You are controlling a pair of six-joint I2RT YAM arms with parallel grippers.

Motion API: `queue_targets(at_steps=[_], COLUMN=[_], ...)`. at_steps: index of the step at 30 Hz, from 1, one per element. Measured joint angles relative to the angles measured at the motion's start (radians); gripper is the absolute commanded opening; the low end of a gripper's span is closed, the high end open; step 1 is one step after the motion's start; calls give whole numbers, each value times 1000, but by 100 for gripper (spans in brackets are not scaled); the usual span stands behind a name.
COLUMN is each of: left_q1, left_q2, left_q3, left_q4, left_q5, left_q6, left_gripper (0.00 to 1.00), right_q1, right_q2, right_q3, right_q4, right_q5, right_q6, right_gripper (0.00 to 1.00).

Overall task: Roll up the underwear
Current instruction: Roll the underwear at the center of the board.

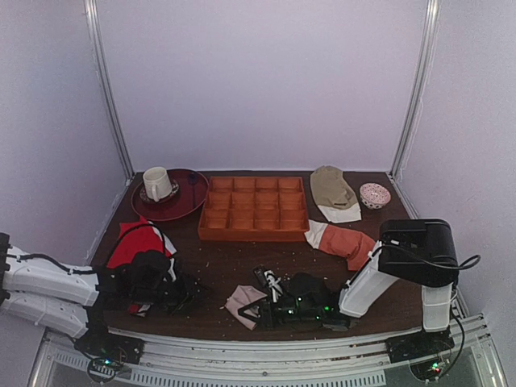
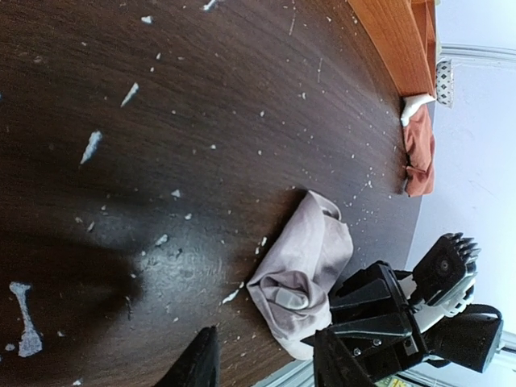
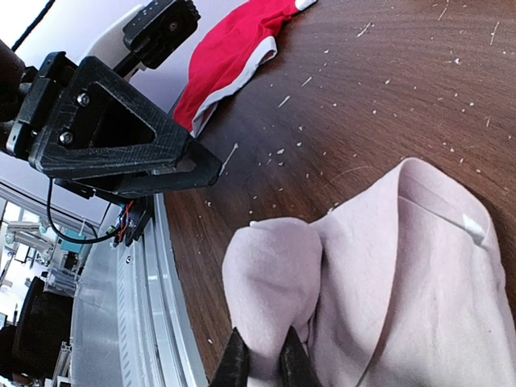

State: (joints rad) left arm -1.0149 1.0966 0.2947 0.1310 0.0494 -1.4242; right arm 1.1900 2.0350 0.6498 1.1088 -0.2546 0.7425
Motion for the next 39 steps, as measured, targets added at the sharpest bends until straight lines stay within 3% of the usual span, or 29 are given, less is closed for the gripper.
queue_targets(at_steps=[12,31,34,39], left_q1=[-109,-113,-113,-111], left_q2=[201,496,526,533], left_q3=[0,3,3,3], left_q4=[209,636,684,682], left_q5=[6,30,36,37], left_q6=[-7,-29,-35,-47], left_gripper=[49,50,43,21], right_q1=[-2,-5,-5,-5], right_q2=[0,-6,-11,-12], right_q3=[-2,-19,-19,-18], right_q4=[0,2,-8,-11], right_q5=[7,6,2,-8], right_q6=[43,39,38,32], right_gripper=[0,0,0,0])
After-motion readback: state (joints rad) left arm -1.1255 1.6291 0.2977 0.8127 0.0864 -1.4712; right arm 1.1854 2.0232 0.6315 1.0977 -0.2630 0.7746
